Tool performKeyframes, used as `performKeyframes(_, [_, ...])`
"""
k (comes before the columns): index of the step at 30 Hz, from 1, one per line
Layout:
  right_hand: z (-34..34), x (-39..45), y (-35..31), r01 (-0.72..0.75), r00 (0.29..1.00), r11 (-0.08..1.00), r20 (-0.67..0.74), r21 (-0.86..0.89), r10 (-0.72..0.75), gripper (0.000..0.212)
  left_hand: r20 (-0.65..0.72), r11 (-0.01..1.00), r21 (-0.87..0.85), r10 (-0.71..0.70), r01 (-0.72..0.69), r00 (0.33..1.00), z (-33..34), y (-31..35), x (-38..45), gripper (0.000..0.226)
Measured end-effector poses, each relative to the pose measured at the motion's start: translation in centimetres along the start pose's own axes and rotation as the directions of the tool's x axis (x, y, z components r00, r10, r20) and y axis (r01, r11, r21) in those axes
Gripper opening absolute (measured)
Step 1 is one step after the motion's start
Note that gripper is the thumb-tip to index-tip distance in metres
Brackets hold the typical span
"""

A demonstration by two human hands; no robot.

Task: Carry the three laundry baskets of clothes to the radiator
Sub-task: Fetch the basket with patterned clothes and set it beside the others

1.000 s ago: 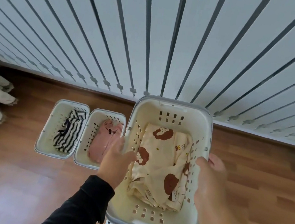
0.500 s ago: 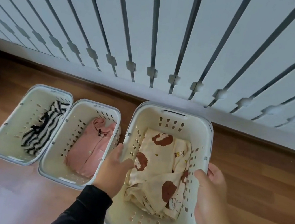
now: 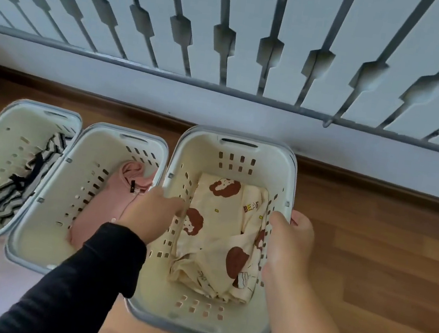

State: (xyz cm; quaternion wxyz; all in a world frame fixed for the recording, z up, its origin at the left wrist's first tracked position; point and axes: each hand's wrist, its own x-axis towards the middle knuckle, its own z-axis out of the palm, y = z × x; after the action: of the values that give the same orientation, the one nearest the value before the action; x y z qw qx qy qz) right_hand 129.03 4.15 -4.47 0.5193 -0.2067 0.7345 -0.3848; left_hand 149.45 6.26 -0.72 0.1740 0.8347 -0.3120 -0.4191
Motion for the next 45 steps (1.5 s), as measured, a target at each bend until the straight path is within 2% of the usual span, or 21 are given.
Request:
performKeyframes(4, [-0.4, -0.4, 0.9, -0.028, 1.0, 0.999, -0.009, 0.046, 0.028, 0.038, 0.023, 1.0, 0.023, -0.02, 0.02, 1.0, -0.4, -1.0, 0.2, 0.037])
performKeyframes(9, [0.6, -0.6, 1.3, -0.009, 1.0, 1.0, -0.014, 0.022, 0.009, 0.048, 0.053, 0.994, 0.112, -0.01, 0.004, 0.999, 0.1, -1.5, 1.5, 0.04])
performKeyframes(19, [1.4, -1.3, 3.6, 0.001, 1.0, 1.0, 0.003, 0.002, -0.001, 0.042, 0.109, 0.969, 0.245, 0.017, -0.043, 0.994, 0.2, -3.2, 1.8, 0.05])
performKeyframes(24, [2.2, -1.1, 4.2, -0.012, 1.0, 1.0, 0.002, 0.002, 0.012, 0.037, 0.101, 0.957, 0.283, 0.032, -0.059, 0.994, 0.0, -4.0, 2.2, 0.045])
performKeyframes(31, [2.8, -0.7, 5.1, -0.015, 1.0, 1.0, 0.006, -0.013, 0.015, 0.033, 0.15, 0.964, 0.263, -0.016, -0.025, 0.989, -0.3, -4.9, 2.8, 0.026])
performKeyframes(34, [2.7, -0.2, 5.2, -0.016, 1.0, 1.0, 0.017, 0.003, 0.016, 0.028, 0.156, 0.96, 0.277, -0.007, -0.037, 0.988, -0.3, -5.1, 3.2, 0.03])
performKeyframes(40, [3.0, 0.4, 5.6, 0.0, 0.999, 1.0, 0.044, -0.031, 0.002, 0.038, 0.179, 0.969, 0.245, -0.018, -0.027, 0.984, -0.4, -5.6, 3.7, 0.044])
performKeyframes(45, [3.4, 0.4, 6.0, 0.003, 0.998, 0.998, 0.07, -0.07, 0.002, 0.039, 0.185, 0.967, 0.253, -0.021, -0.027, 0.983, -0.8, -5.8, 4.1, 0.038])
